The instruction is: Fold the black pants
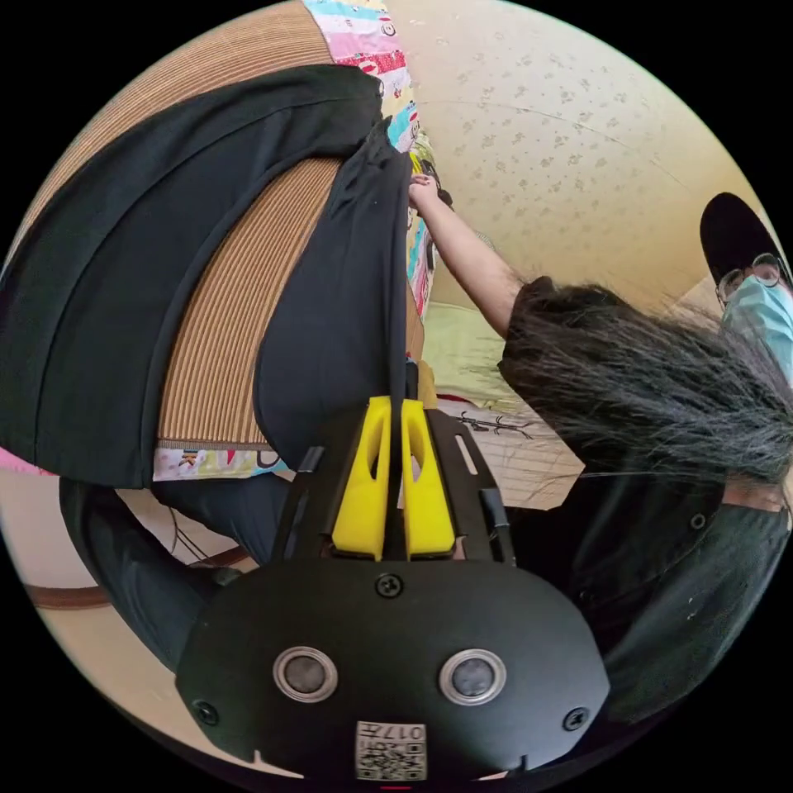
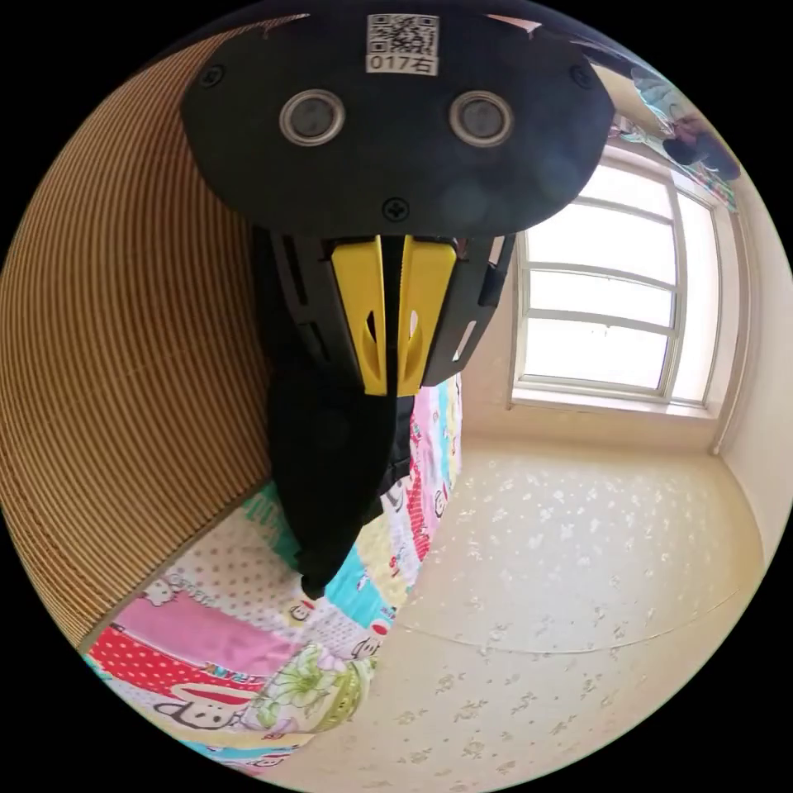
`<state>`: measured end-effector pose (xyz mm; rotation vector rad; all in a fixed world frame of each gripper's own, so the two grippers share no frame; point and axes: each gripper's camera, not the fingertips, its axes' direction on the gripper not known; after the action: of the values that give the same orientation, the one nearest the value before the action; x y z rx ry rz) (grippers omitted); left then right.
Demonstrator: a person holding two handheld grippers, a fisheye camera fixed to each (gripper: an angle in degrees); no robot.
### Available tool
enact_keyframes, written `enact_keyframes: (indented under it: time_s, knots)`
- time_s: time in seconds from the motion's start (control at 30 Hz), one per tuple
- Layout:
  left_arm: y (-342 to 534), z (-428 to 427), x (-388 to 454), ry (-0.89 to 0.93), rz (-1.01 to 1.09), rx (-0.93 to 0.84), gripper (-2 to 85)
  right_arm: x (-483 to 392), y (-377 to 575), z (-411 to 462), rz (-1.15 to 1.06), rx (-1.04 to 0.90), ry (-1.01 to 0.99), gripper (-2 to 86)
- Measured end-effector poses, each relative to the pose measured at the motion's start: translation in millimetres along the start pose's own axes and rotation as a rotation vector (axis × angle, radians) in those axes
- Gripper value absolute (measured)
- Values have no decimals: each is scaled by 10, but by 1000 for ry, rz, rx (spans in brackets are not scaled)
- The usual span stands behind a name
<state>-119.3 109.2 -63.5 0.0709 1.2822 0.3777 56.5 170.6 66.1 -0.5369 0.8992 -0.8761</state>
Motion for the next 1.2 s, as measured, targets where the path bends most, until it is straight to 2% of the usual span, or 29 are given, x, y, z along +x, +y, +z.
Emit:
enact_keyframes:
  time_s: [0.13, 0.27, 0.33, 0.43, 0.53, 0.63, 0.73, 0.83, 0.93, 1.0, 1.1, 1.2]
  knots:
    - [29, -882, -167, 7, -55, 114, -3, -645, 303, 1041, -36, -107, -30, 33]
    - [-106, -1663, -503, -194, -102, 171, 8, -753, 675, 1834, -14, -167, -28, 50]
    - [-182, -1912, -707, -300, -120, 161, 19, -791, 868, 1970, -97, -221, -41, 60]
    - [-233, -2183, -1044, -423, -216, 136, 38, -826, 1401, 2033, -289, -454, 101, 87]
    - [-281, -2317, -1018, -463, -182, 136, 53, -607, 2189, 1684, -396, -607, 283, 97]
    - [-507, -2272, -830, -521, -76, 91, 77, -139, 3028, 1201, -306, -688, 377, 102]
    - [-896, -2069, -736, -582, 18, -13, 89, 236, 3876, 883, -157, -715, 314, 111]
    - [-1208, -1804, -726, -659, 70, -124, 91, 359, 4472, 825, -112, -699, 304, 107]
    - [-1238, -1518, -766, -727, 89, -239, 56, 400, 4771, 983, -55, -722, 252, 85]
    - [-1118, -1476, -685, -705, 108, -229, 40, 333, 4879, 1070, -106, -756, 324, 61]
    - [-803, -1340, -586, -618, 104, -291, 14, 243, 4946, 869, -139, -764, 321, 45]
    - [-415, -1056, -627, -577, 49, -434, 6, 396, 5111, 596, -102, -828, 443, 43]
